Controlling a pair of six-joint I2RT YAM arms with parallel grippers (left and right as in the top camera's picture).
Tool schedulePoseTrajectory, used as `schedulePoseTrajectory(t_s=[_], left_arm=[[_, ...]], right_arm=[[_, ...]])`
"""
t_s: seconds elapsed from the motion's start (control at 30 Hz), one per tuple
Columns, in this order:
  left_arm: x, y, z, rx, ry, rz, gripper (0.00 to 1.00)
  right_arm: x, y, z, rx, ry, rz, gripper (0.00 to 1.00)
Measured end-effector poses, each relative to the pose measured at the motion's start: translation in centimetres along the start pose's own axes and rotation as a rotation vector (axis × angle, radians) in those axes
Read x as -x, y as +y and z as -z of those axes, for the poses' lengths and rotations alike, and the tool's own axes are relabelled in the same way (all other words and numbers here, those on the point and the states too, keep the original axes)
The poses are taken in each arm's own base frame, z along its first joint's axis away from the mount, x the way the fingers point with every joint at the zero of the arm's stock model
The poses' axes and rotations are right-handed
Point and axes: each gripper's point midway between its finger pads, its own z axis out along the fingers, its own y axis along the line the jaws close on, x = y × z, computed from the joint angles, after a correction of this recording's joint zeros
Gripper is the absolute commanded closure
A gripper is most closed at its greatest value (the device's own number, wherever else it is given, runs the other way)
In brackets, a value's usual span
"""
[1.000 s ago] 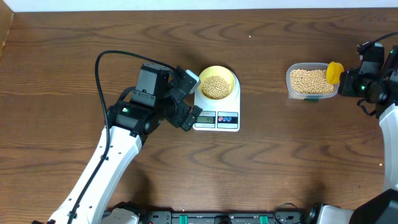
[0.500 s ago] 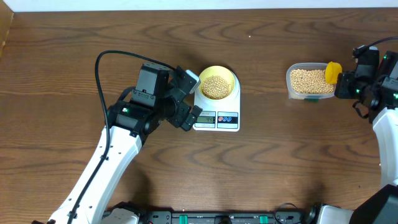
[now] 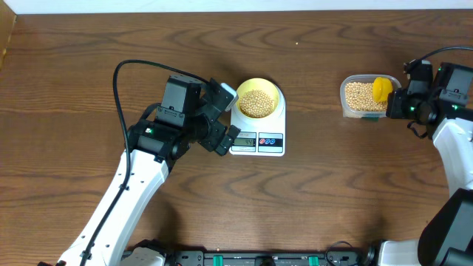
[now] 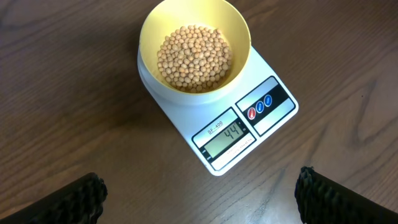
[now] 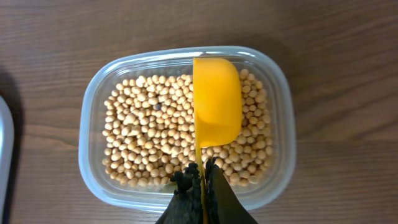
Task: Scoop item into bowl and weigh 50g on scale
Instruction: 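Lower the yellow scoop into the soybean tub and drag to fill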
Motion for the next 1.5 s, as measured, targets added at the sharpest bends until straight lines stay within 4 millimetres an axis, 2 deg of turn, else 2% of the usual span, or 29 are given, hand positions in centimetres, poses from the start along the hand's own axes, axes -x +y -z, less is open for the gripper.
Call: schedulePoseTrajectory(t_s=[0.3,0.5,0.83,1.13,1.5], left_arm=[[0.0,0.0,0.0,0.0,0.0,0.0,0.01],[0.0,0.0,0.0,0.0,0.0,0.0,0.01],[0.0,0.0,0.0,0.0,0.0,0.0,0.01],[0.0,0.0,0.0,0.0,0.0,0.0,0.01],[0.0,0.0,0.0,0.0,0.0,0.0,0.01]], right_arm=[[-0.8,2.2,0.0,0.129,0.027,-0.018,0.99],[-1.8,2.9,0.1,0.164,0.068,-0.036,0.99],[-1.7,4.6,0.3,0.249,0.063,-0.035,0.99],[-1.6,5.1,0.5,0.279,0.059,-0.048,0.99],[-0.5,3.8,1.1,0.309,0.012,-0.159,0.99]])
